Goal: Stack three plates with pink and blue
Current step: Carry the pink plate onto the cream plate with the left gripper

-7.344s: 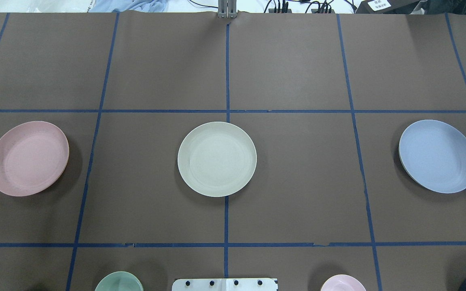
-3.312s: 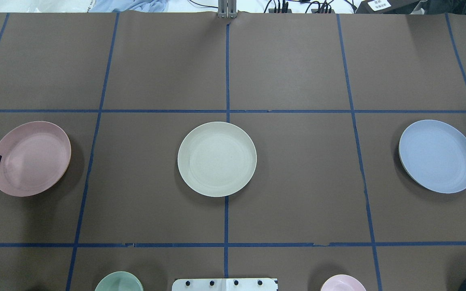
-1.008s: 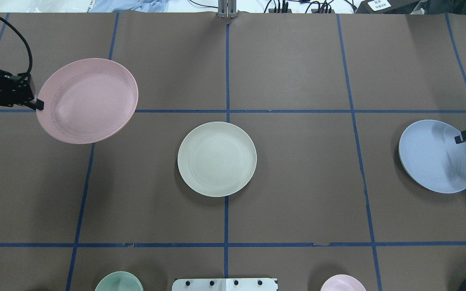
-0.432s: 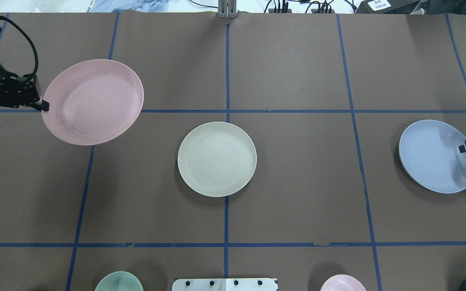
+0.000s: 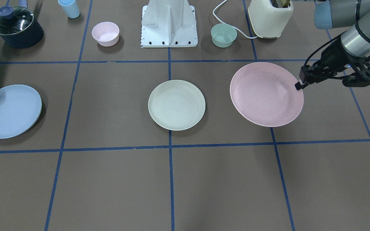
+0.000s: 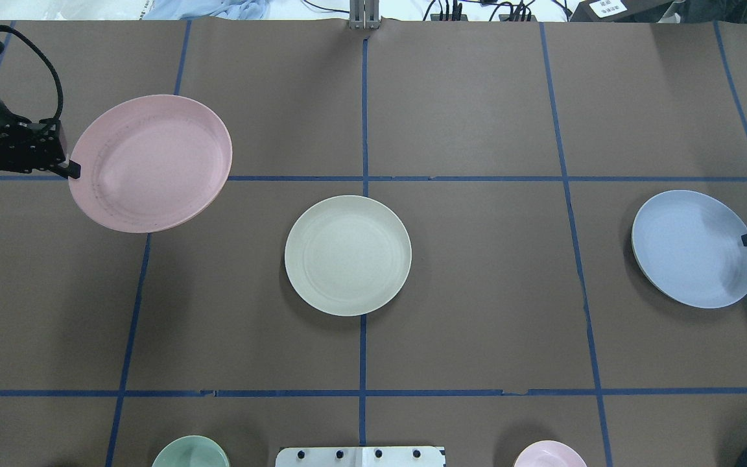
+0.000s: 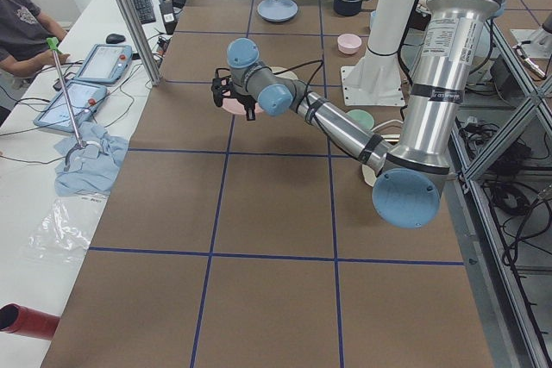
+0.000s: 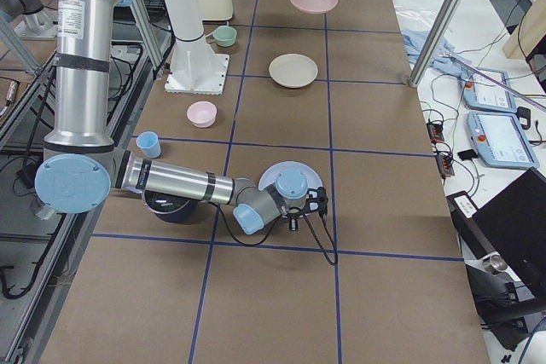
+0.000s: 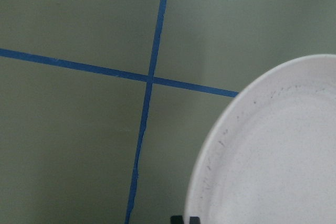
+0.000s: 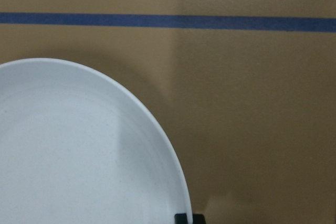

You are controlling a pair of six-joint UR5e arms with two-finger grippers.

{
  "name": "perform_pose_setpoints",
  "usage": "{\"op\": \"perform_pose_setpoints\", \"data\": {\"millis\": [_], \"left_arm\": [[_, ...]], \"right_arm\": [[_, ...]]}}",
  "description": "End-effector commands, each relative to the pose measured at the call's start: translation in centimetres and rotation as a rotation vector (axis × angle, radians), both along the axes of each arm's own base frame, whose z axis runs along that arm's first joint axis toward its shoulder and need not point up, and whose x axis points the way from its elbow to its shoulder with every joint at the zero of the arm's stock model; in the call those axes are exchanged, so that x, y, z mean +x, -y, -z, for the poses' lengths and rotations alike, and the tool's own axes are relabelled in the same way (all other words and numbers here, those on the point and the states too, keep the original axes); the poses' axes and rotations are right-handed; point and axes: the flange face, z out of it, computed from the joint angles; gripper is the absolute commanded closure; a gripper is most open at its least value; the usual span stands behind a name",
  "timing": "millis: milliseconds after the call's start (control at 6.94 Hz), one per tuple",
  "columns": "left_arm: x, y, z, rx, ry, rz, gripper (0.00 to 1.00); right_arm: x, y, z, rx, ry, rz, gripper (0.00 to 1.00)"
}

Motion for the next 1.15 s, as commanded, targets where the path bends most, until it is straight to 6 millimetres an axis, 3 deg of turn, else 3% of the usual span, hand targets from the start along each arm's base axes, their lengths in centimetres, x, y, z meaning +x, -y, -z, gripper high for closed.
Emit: {"op": "perform_pose_setpoints", "data": {"millis": [0,288,432,576,864,1008], "left_arm": [[4.6,-0.6,2.7,-0.037,-0.008,-0.006,1.0],[15.1,-3.4,8.4,-0.094,-0.024,-0.027,1.0],[19.2,-3.5,9.6,-0.119,-0.009,-0.008,1.0],[22.4,-3.0,9.2,-0.115,-0.005,-0.002,1.0],[27.0,-5.2,7.8,-0.134,-0.053,-0.031,1.0],[28.3,-6.4,8.0,-0.141,-0.054,-0.054,1.0]], "right_arm": [[1.6,-0.3,3.8,0.04,0.081,-0.001,1.0],[5.6,0.8,8.3,0.066,0.179,-0.064,1.0],[6.2,1.4,10.4,0.058,0.224,-0.077,1.0],[6.2,1.8,12.2,0.055,0.243,-0.089,1.0],[5.9,2.9,14.6,0.044,0.271,-0.109,1.0],[5.7,3.7,15.8,0.033,0.283,-0.125,1.0]]}}
